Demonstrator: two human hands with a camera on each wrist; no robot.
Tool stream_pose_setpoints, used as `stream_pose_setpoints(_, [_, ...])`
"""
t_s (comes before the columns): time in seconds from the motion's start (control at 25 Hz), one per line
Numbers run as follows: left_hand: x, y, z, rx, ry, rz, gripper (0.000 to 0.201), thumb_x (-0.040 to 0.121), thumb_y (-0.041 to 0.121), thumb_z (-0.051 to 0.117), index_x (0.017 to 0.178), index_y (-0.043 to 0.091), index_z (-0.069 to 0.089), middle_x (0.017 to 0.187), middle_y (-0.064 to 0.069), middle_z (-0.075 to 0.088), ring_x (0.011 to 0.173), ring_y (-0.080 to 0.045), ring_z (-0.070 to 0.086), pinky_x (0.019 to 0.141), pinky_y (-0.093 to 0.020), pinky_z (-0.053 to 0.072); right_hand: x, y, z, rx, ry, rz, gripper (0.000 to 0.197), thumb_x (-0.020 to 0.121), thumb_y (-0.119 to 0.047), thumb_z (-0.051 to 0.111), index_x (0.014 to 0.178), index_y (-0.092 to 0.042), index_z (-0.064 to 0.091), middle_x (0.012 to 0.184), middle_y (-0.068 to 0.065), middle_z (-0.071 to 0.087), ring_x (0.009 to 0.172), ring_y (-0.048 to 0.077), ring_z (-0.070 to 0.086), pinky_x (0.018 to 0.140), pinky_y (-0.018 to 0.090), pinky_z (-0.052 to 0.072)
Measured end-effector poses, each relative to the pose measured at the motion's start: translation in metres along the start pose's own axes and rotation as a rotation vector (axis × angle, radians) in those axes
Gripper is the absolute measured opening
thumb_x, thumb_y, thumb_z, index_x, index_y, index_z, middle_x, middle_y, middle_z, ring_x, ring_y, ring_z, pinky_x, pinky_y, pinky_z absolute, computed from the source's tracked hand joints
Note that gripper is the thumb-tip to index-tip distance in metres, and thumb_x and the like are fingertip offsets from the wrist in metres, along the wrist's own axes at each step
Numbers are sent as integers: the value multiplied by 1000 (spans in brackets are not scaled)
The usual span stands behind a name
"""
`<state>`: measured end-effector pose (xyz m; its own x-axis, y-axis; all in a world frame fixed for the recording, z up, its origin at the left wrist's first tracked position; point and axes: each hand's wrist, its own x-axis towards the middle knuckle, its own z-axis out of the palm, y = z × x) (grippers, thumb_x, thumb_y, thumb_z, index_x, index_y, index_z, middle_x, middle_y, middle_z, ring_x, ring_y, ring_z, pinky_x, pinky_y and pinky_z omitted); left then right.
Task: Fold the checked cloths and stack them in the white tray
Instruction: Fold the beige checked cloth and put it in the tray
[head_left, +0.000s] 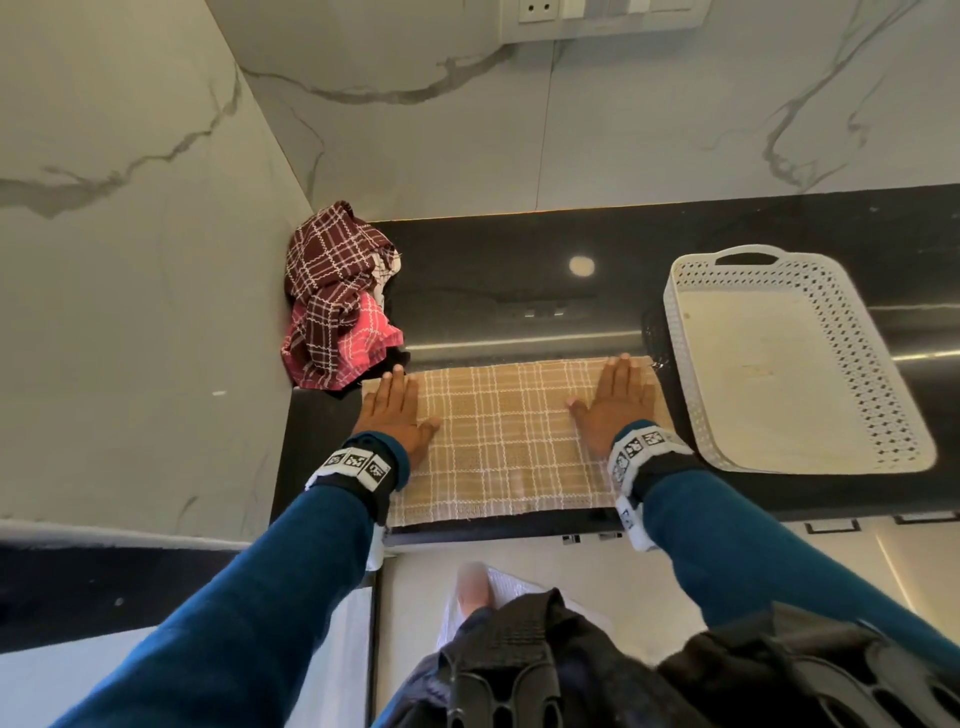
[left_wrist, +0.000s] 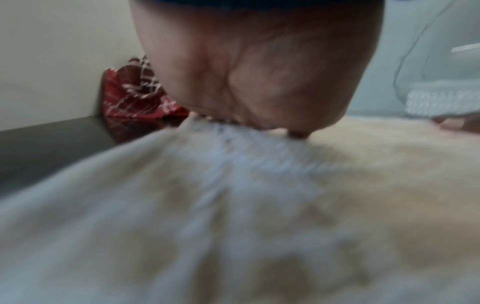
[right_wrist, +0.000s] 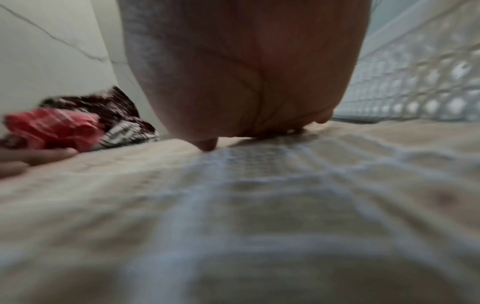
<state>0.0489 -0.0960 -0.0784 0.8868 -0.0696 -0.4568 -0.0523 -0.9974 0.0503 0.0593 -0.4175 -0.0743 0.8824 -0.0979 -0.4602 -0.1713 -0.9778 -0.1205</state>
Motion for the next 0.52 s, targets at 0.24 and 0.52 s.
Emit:
stream_pose_setpoints(0.24, [-46,90,28,-31,-3,224,65,103,46,14,157,21,-12,163,-2,-24,151,-20,-18,124,-44,-3,-68,-79,43,-74,-118,-455,75,103,-47,28,159,-17,-13,165,6,-24,153,29,-19,124,51,-5])
stream_pose_setpoints(0.52, [-62,-14,48,-31,33,-41,75,97,62,6,157,22,-14,162,-3,-26,151,-21,-18,123,-45,-6,-39,34,28,-71,-77,13,91,95,-72,11,155,-12,-23,162,13,-29,150,33,-24,123,54,-6])
